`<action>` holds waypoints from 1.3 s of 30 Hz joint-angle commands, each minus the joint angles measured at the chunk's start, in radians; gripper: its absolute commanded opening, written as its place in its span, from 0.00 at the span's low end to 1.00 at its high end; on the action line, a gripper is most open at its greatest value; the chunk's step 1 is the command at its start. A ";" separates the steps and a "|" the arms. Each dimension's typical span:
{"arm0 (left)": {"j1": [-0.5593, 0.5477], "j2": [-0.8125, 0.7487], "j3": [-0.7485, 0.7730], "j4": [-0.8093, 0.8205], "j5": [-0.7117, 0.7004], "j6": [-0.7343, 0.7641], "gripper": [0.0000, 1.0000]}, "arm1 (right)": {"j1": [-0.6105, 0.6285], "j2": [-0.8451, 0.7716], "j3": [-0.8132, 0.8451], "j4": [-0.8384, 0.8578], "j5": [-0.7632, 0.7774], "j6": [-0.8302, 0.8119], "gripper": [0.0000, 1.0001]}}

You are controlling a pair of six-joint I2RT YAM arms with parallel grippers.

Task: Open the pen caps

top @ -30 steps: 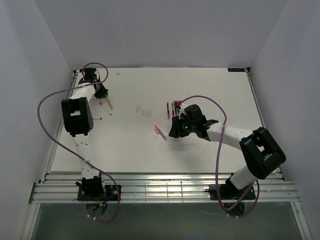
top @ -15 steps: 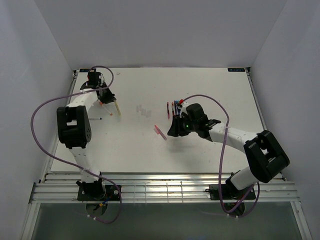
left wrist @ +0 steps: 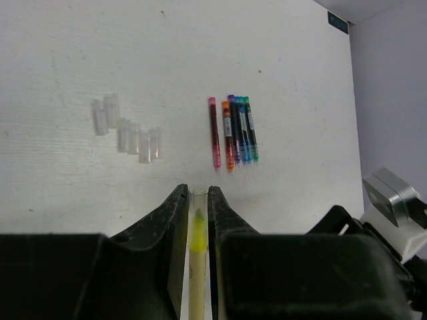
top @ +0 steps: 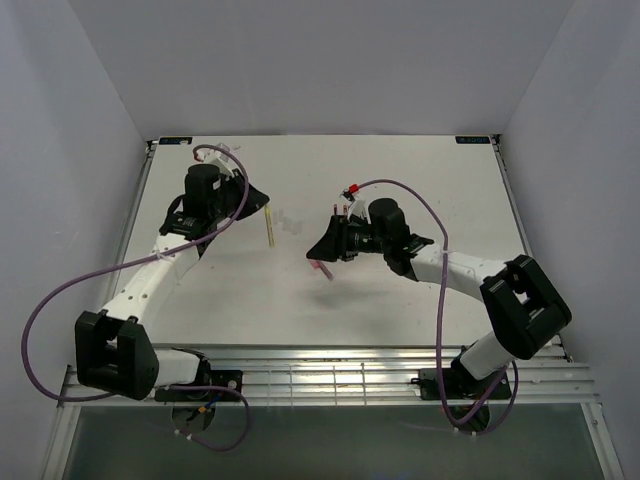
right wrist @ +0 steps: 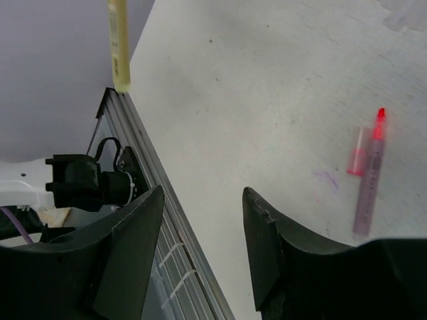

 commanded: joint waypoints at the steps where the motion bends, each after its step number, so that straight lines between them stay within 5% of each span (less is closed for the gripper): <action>1: -0.051 -0.117 -0.082 0.059 -0.015 -0.040 0.00 | 0.043 0.033 0.059 0.190 -0.040 0.091 0.57; 25: -0.136 -0.218 -0.223 0.074 0.002 -0.079 0.00 | 0.157 0.235 0.176 0.366 0.020 0.160 0.52; 30: -0.137 -0.215 -0.226 0.074 0.002 -0.082 0.00 | 0.169 0.263 0.176 0.414 -0.003 0.185 0.35; 34: -0.137 -0.215 -0.228 0.074 0.006 -0.079 0.00 | 0.171 0.277 0.177 0.411 -0.003 0.191 0.08; 37: -0.137 -0.215 -0.232 0.073 0.020 -0.068 0.00 | 0.172 0.274 0.174 0.415 -0.009 0.196 0.08; 39: -0.137 -0.223 -0.238 0.076 0.034 -0.063 0.09 | 0.171 0.266 0.169 0.415 -0.006 0.199 0.08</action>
